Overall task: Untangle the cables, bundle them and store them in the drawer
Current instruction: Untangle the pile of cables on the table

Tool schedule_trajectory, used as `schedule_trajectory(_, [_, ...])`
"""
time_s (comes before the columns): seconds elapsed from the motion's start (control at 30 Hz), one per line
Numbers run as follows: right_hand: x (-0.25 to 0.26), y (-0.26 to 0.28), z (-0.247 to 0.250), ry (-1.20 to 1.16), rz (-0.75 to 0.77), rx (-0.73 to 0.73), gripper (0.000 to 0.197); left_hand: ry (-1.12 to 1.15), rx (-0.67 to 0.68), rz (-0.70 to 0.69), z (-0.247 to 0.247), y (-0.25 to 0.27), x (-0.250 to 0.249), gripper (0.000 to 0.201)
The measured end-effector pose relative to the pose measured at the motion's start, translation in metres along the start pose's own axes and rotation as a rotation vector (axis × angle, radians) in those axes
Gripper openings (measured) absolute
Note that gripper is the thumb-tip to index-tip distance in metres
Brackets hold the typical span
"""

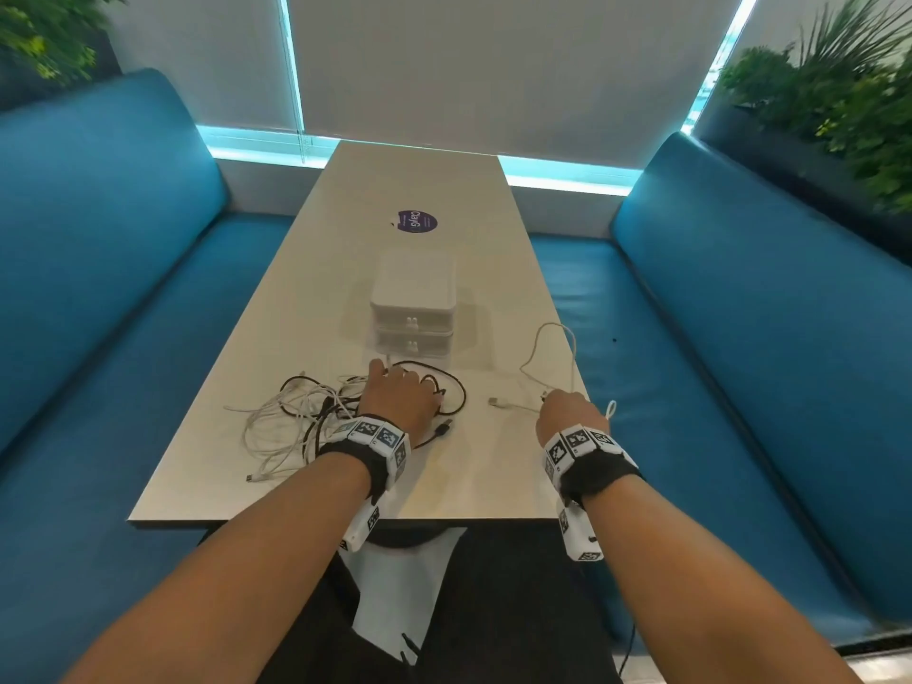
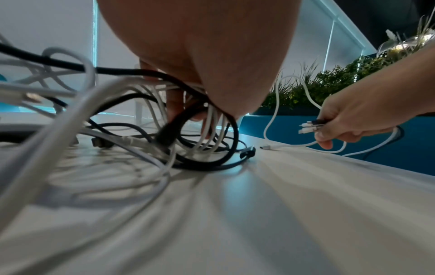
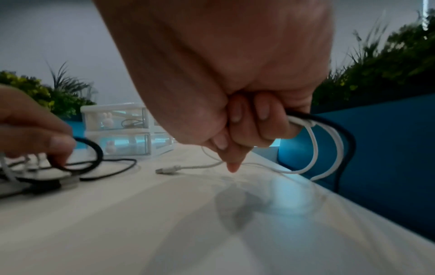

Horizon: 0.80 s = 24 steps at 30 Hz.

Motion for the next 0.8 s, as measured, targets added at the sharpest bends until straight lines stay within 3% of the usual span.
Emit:
schedule_trajectory(0.13, [-0.004,-0.001,0.0,-0.032,0.0,0.016,0.022,0.023,-0.031,0.058,-0.002,0.0,0.005,0.031])
schedule_trajectory(0.27, [0.015,-0.002,-0.002,-0.139,0.213,0.005,0.026,0.041,-0.05,0.055,0.0,0.0,0.002,0.037])
schedule_trajectory(0.37, [0.025,0.001,-0.008,-0.057,0.326,-0.002,0.032,0.056,-0.064,0.048,0.0,0.002,0.001,0.038])
schedule_trajectory(0.43, [0.022,0.002,-0.006,0.073,0.316,-0.019,0.034,0.072,-0.065,0.028,-0.002,0.002,0.003,0.035])
schedule_trajectory(0.57, [-0.011,0.0,0.0,0.3,0.16,0.012,0.032,0.139,-0.108,-0.02,-0.002,0.003,0.012,0.039])
schedule_trajectory(0.67, [-0.021,0.002,0.003,0.29,0.159,0.021,0.034,0.159,-0.158,-0.044,-0.001,0.001,0.016,0.044])
schedule_trajectory(0.8, [0.014,0.004,0.006,0.11,0.283,0.089,0.028,0.147,-0.196,-0.068,0.002,0.0,0.01,0.039])
Point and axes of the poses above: each hand's wrist, its own y-axis away from the middle knuckle, its own z-axis out of the back of the hand, x = y × z, the point moved 1 cm from there along -y, towards the middle knuckle, and after that the axes turned 10 degrees about y, right-handed, at the moved point
